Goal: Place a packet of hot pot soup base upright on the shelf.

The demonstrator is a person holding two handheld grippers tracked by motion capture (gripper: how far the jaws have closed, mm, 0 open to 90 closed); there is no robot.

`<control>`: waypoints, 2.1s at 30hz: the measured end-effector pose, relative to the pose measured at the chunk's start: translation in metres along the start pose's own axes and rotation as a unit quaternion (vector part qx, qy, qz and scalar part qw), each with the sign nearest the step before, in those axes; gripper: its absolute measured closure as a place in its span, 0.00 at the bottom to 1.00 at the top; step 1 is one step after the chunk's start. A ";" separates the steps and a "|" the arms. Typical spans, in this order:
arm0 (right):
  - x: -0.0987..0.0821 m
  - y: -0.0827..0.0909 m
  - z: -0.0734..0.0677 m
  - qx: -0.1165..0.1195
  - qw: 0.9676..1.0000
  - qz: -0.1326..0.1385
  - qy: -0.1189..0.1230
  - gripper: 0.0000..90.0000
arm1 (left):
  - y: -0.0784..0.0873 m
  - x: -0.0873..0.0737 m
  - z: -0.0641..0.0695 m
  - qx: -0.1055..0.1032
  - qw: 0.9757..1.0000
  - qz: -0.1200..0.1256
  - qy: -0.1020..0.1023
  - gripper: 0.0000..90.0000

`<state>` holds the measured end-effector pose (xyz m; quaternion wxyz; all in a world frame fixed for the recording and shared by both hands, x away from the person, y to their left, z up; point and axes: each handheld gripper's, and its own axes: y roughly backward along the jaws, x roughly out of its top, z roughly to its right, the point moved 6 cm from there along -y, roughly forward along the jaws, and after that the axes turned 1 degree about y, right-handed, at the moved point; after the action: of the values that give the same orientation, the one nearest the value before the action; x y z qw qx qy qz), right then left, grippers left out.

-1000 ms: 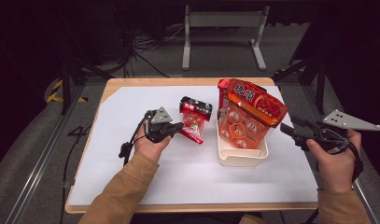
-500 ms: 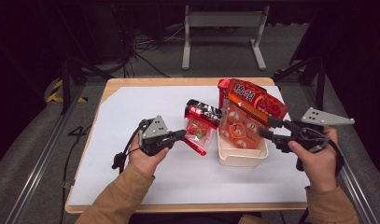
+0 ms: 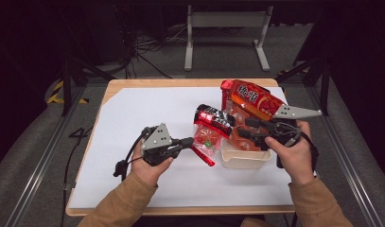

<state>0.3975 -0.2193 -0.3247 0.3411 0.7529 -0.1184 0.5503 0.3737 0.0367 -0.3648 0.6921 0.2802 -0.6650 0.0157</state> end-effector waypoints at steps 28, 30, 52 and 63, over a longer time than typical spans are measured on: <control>0.000 -0.027 -0.008 0.068 0.997 -0.023 -0.032 0.95 | -0.005 0.000 0.011 -0.036 0.999 0.025 -0.024 1.00; 0.001 -0.025 -0.008 0.065 0.997 -0.020 -0.024 0.99 | -0.006 0.000 0.012 -0.039 0.999 0.025 -0.021 1.00; 0.033 -0.001 -0.021 0.087 0.992 0.007 0.085 1.00 | -0.006 -0.010 -0.006 -0.027 0.999 0.023 0.012 0.91; 0.043 0.011 -0.011 0.072 0.988 -0.011 0.140 1.00 | 0.008 -0.014 -0.022 0.005 0.999 0.019 0.033 0.73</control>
<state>0.3992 -0.2119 -0.2794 0.3054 0.6925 -0.0213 0.6532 0.3892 0.0578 -0.3740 0.7121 0.2705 -0.6466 0.0412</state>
